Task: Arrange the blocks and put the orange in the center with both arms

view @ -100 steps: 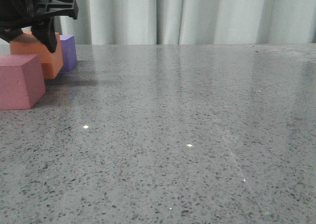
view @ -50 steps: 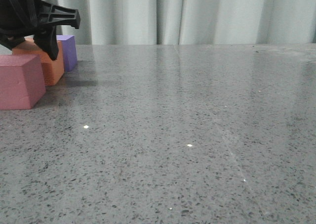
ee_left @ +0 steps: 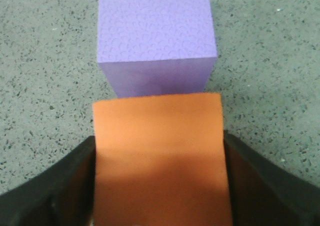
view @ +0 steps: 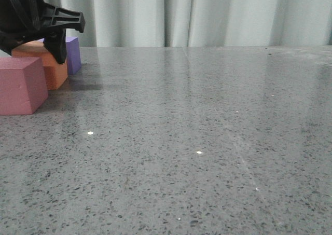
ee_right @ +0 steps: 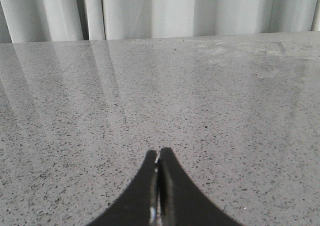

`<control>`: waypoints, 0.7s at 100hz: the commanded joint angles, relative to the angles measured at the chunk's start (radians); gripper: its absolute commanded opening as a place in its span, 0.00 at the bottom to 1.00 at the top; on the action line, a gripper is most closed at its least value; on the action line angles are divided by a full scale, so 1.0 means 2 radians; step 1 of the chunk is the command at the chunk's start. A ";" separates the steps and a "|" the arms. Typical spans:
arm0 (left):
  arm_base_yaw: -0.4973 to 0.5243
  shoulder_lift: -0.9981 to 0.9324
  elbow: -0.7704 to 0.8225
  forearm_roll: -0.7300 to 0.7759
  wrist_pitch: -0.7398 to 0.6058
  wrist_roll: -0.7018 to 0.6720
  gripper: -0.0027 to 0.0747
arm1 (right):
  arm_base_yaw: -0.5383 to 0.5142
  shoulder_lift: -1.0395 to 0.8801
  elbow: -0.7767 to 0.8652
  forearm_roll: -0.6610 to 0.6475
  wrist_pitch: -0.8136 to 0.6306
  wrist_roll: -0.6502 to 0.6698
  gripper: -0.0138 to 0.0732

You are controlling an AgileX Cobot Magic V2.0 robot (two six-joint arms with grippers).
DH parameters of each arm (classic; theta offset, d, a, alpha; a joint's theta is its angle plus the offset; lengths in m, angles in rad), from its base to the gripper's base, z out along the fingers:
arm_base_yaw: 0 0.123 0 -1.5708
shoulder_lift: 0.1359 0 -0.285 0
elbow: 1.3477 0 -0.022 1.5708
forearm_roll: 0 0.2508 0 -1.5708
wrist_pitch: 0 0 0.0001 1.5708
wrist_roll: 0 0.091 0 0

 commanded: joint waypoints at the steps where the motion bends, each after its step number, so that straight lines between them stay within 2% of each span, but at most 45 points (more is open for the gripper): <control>1: 0.000 -0.019 -0.014 0.000 -0.014 0.000 0.63 | -0.003 -0.012 -0.007 0.000 -0.043 -0.005 0.08; 70: 0.000 -0.085 -0.016 -0.022 0.004 0.053 0.63 | -0.003 -0.012 -0.007 0.000 -0.043 -0.005 0.08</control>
